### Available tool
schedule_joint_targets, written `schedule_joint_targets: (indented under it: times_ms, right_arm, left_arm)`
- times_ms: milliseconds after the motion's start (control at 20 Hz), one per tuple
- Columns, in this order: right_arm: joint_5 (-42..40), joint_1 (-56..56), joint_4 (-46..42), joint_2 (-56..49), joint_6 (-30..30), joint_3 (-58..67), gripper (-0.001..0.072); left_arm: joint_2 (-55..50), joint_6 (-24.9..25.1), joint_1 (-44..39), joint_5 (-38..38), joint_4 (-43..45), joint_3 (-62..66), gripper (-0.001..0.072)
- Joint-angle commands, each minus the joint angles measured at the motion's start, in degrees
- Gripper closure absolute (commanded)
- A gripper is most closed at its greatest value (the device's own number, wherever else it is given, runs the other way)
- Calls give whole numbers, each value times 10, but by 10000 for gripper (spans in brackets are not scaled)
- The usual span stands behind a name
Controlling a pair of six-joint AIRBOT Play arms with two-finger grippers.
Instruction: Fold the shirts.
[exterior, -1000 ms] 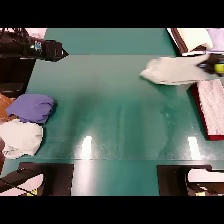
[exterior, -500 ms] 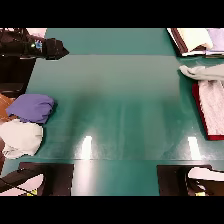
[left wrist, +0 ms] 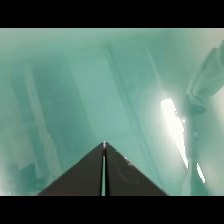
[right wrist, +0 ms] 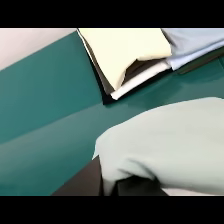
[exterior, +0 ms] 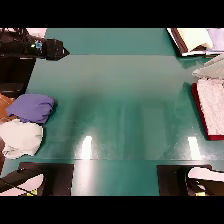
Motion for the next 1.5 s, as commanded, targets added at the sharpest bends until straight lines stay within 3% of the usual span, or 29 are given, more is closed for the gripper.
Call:
schedule_joint_targets:
  times_ms: [0,150,400,750,800,850,900,950,1050,1200,1350,1450]
  right_arm:
    - [61,-2,-86,17,29,15,698]
    - [73,-2,-185,55,59,-22,698]
    - [79,-2,-282,141,65,-192,697]
    - [84,-65,-322,215,67,-375,693]
    - [82,-84,-321,219,67,-391,579]
    - [78,-100,-318,224,67,-405,314]
    - [75,-114,-318,228,67,-416,112]
    - [75,-126,-318,228,67,-419,55]
    - [79,-135,-316,229,67,-407,55]
    - [78,-104,-207,229,67,-365,56]
    - [76,-6,-87,229,67,-321,57]
    - [70,86,-64,229,67,-292,59]
  left_arm:
    - [0,1,0,-16,0,0,683]
    - [0,1,0,-27,0,0,683]
    - [0,5,0,-32,0,0,682]
    - [0,6,0,-36,0,0,683]
    - [0,6,0,-35,0,0,683]
    - [0,6,0,-35,0,0,683]
    - [0,7,0,-35,0,0,683]
    - [0,8,0,-35,0,0,682]
    - [0,8,0,-34,0,0,683]
    - [0,8,0,-31,0,0,682]
    - [0,5,0,-24,0,0,682]
    - [0,5,0,-21,0,0,682]
